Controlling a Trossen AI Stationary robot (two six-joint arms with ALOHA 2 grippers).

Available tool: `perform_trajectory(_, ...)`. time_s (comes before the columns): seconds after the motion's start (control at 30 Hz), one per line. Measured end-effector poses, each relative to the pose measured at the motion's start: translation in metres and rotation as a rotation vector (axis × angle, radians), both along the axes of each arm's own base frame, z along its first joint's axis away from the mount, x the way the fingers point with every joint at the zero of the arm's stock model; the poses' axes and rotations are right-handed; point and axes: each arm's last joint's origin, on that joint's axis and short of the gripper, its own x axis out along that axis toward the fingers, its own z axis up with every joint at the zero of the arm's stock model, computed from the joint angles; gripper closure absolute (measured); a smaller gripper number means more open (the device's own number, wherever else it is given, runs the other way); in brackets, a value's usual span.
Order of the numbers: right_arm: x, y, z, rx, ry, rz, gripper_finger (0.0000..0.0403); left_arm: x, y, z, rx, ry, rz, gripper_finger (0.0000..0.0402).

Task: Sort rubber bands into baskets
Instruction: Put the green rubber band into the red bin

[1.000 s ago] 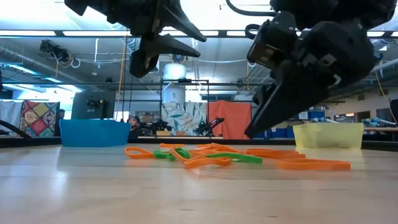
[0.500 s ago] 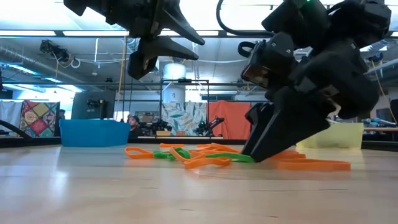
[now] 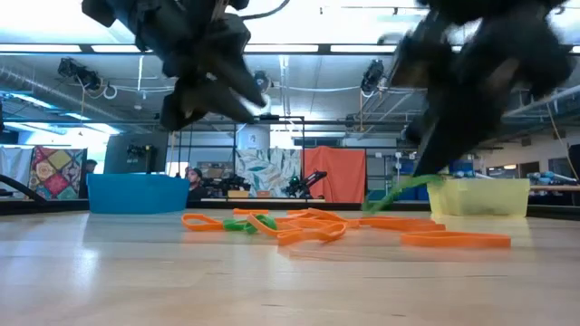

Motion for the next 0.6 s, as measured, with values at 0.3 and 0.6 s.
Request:
perform_trajectory(0.3, -0.079, 0.010, 0.072, 0.150, 0.085, 0.022, 0.0400, -0.005, 0.001, -0.005, 0.090, 0.075, -0.075, 0.0286)
perform_trajectory(0.6, -0.156, 0.012, 0.095, 0.358, 0.377, -0.057, 0.0400, -0.003, -0.007, -0.002, 0.160, 0.029, -0.292, 0.0286)
